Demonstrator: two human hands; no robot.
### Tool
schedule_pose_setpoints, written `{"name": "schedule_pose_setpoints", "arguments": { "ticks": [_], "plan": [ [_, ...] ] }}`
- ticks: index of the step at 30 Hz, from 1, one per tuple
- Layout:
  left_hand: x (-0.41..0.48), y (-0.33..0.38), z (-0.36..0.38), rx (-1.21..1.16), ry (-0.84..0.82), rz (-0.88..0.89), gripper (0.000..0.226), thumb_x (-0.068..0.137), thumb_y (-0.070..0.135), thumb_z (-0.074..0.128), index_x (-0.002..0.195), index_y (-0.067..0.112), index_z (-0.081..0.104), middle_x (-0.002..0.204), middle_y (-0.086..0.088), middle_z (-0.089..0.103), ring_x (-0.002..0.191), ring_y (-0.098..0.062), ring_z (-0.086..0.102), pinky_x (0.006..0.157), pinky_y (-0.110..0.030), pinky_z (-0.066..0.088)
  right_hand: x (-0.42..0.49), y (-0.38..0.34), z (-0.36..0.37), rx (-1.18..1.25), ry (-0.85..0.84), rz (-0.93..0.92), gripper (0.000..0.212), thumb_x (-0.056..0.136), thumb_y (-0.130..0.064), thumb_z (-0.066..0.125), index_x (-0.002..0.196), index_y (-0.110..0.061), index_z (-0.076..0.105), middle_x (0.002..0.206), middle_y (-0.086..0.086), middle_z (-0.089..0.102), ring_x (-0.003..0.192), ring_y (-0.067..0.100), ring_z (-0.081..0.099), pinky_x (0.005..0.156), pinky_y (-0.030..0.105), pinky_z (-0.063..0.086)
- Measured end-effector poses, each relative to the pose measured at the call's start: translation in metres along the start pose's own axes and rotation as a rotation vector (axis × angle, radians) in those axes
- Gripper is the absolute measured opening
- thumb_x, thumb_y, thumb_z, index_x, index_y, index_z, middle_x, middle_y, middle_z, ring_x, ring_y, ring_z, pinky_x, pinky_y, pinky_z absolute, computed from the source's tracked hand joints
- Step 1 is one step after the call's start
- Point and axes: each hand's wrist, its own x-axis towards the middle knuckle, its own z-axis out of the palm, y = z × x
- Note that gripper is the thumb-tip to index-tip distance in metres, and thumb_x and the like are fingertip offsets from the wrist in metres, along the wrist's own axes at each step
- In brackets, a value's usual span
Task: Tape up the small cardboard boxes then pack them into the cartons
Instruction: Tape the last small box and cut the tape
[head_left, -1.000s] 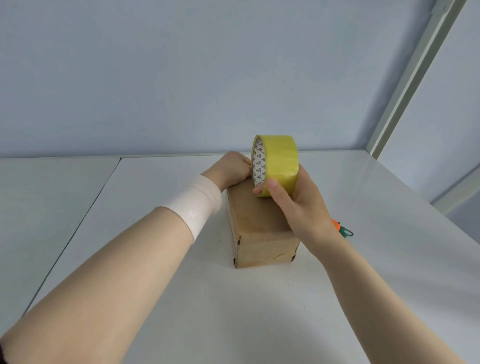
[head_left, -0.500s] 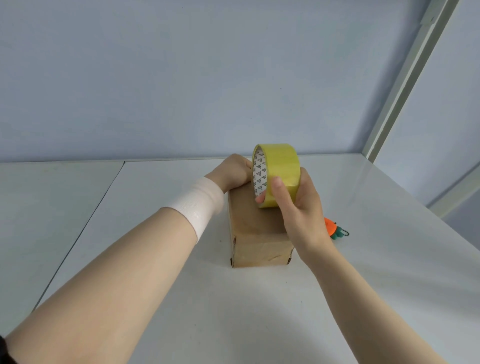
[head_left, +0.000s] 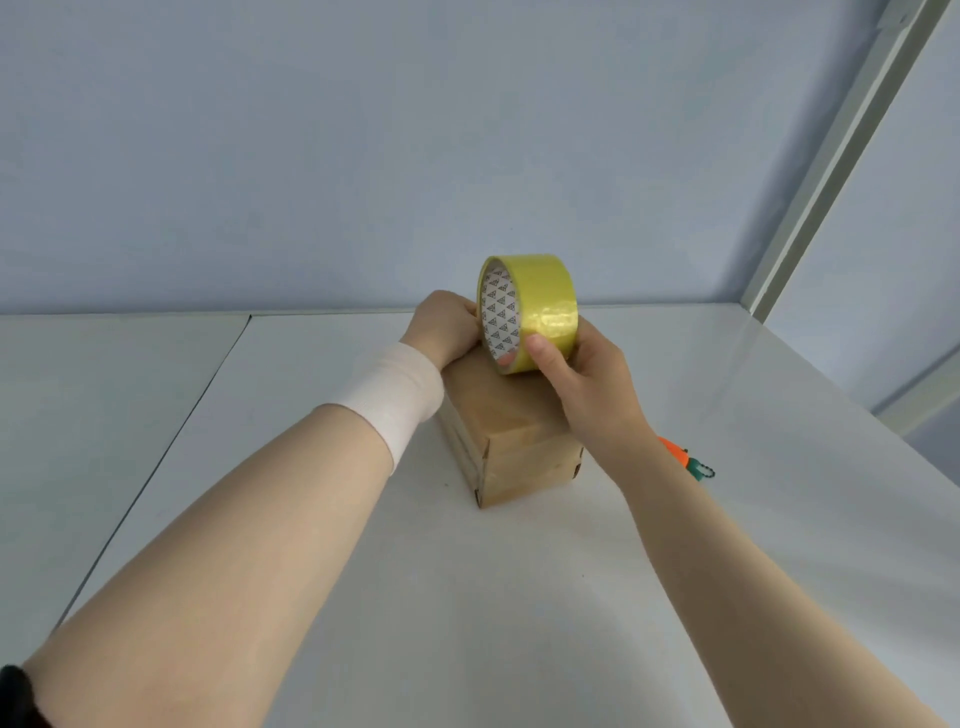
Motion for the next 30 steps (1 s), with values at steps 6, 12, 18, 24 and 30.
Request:
{"name": "schedule_pose_setpoints", "arguments": {
  "ticks": [6,12,18,24,30],
  "plan": [
    [-0.006,0.001,0.002,-0.152,0.002,-0.028,0.036,0.078,0.017,0.066,0.047,0.020,0.049,0.054,0.007,0.048,0.055,-0.009,0.045,0.044,-0.010,0.035,-0.034,-0.028,-0.021,0.039,0.113,0.019,0.029,0.078,-0.049,0.054,0.074,-0.022,0.064,0.061,-0.014,0.064,0.059,-0.001,0.057,0.053,0.009,0.042],
    [-0.010,0.001,0.002,-0.255,-0.022,-0.028,0.035,0.069,0.042,0.080,0.059,0.015,0.059,0.065,0.002,0.060,0.063,-0.012,0.057,0.068,-0.026,0.049,-0.085,-0.031,-0.047,-0.194,0.143,0.123,0.063,0.065,-0.072,0.048,0.078,-0.011,0.058,0.055,0.008,0.052,0.053,0.010,0.045,0.049,0.027,0.035],
    [-0.014,0.002,0.002,-0.235,0.002,-0.033,0.037,0.069,0.045,0.078,0.059,0.016,0.057,0.065,0.004,0.061,0.061,-0.011,0.057,0.061,-0.023,0.047,-0.115,-0.016,-0.031,-0.255,0.074,0.245,0.072,0.060,-0.071,0.040,0.083,-0.005,0.062,0.069,0.021,0.061,0.056,0.024,0.050,0.053,0.030,0.038],
    [-0.015,0.002,-0.004,-0.098,-0.079,0.045,0.037,0.091,0.053,0.046,0.079,0.021,0.059,0.082,0.000,0.058,0.080,-0.017,0.054,0.073,-0.025,0.039,-0.108,-0.008,-0.021,-0.177,0.063,0.292,0.051,0.082,-0.048,0.053,0.084,0.003,0.056,0.061,0.007,0.049,0.056,0.016,0.043,0.054,0.030,0.036],
    [-0.038,0.011,-0.015,0.183,-0.146,0.451,0.063,0.099,0.044,0.030,0.150,0.018,0.004,0.158,0.001,-0.002,0.144,-0.010,-0.007,0.112,-0.025,-0.003,-0.108,-0.004,-0.019,-0.137,0.090,0.263,0.057,0.078,-0.053,0.052,0.081,0.003,0.055,0.061,0.006,0.045,0.057,0.017,0.040,0.054,0.030,0.034]
  ]
}}
